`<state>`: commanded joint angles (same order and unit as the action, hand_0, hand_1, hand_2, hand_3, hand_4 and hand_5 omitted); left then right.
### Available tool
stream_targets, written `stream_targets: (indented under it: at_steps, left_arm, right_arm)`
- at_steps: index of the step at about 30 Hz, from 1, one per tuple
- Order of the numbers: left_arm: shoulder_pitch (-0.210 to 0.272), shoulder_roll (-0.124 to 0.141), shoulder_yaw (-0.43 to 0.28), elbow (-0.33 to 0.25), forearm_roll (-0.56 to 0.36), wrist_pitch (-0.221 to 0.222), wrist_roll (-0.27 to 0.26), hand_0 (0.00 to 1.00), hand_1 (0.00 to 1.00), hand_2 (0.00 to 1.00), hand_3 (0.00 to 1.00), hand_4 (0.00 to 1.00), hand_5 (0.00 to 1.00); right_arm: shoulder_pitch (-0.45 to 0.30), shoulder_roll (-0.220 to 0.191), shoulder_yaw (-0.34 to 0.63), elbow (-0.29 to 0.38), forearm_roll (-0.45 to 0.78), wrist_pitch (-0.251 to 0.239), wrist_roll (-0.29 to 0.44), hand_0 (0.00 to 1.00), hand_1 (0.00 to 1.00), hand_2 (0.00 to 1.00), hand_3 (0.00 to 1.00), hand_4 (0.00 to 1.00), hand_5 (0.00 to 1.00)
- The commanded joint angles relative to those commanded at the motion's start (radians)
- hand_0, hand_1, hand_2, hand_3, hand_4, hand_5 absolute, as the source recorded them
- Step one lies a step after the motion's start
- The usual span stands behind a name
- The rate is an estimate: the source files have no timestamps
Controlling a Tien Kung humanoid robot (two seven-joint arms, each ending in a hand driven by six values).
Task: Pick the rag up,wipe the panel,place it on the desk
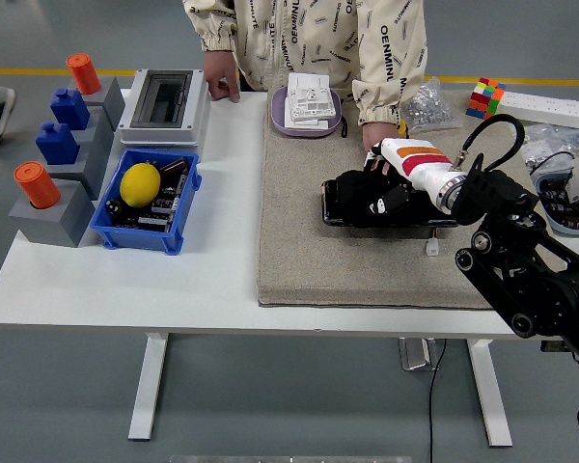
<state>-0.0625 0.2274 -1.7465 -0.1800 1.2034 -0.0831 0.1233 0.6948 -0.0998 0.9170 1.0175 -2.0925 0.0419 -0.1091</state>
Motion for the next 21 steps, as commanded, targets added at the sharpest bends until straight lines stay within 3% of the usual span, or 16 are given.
stream_targets:
  at_steps: [21]
  left_arm:
    - [-0.007,0.007,0.019,0.000,-0.011,0.001,0.003,0.724,0.716,0.766,0.624,0.692,0.581]
  right_arm:
    - [0.087,0.092,-0.104,-0.028,0.017,0.000,0.003,0.306,0.419,0.462,0.448,0.969,0.099]
